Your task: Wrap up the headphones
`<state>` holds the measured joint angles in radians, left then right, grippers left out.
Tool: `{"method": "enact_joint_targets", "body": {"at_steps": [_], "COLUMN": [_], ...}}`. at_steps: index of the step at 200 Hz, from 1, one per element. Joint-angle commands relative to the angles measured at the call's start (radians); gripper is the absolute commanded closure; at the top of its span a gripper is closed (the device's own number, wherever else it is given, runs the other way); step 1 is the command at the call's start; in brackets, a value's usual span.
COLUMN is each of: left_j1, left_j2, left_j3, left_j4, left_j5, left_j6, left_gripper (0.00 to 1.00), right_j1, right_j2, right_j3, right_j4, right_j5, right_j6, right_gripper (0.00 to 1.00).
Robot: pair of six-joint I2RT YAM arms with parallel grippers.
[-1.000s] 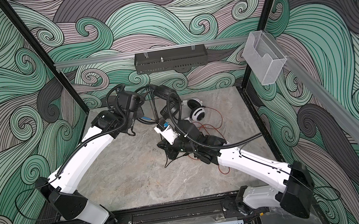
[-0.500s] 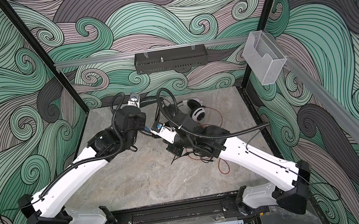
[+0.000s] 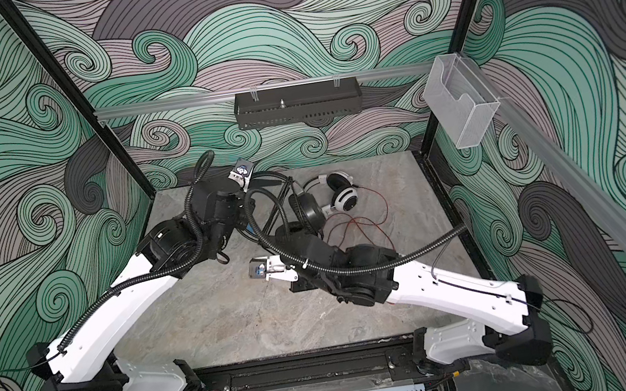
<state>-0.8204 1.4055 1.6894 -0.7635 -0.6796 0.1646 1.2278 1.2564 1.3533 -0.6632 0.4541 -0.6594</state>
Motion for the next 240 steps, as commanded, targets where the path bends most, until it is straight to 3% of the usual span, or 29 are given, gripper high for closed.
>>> {"method": "enact_joint_targets", "body": {"at_steps": [1,44,75,123,154,182,219,240], "left_j1": [0.006,0.006,0.007,0.017,0.051,0.093,0.150,0.175], "left_j2": [0.010,0.003,0.010,0.010,0.010,-0.006,-0.046,-0.059], "left_j3": [0.034,-0.017,-0.009,0.010,0.018,-0.004,-0.010,-0.018], "left_j4": [-0.149,-0.140,-0.170,-0.231,-0.248,-0.261,-0.277,-0.281], "left_j5": [0.049,0.035,0.013,0.107,0.215,0.336,0.481,0.503], "left_j6": [-0.037,-0.039,-0.007,-0.052,-0.153,-0.277,-0.403,-0.420], "left_gripper": [1.00,1.00,1.00,1.00,1.00,1.00,1.00,1.00], "right_j1": [0.036,0.036,0.038,0.026,-0.056,-0.108,-0.266,-0.332], "right_j2": [-0.046,-0.049,-0.016,-0.003,-0.123,-0.350,-0.559,-0.559], "right_j3": [-0.001,0.047,0.042,0.041,-0.022,-0.194,-0.421,-0.513], "right_j4": [0.107,-0.038,-0.154,-0.151,-0.121,0.018,0.051,0.055], "right_j5": [0.234,0.173,0.187,0.180,0.000,-0.089,-0.256,-0.381], "right_j6": [-0.097,-0.017,0.035,0.115,0.355,0.490,0.655,0.696], "right_gripper": [0.95,0.85,0.89,0.96,0.70,0.39,0.26,0.18]}}
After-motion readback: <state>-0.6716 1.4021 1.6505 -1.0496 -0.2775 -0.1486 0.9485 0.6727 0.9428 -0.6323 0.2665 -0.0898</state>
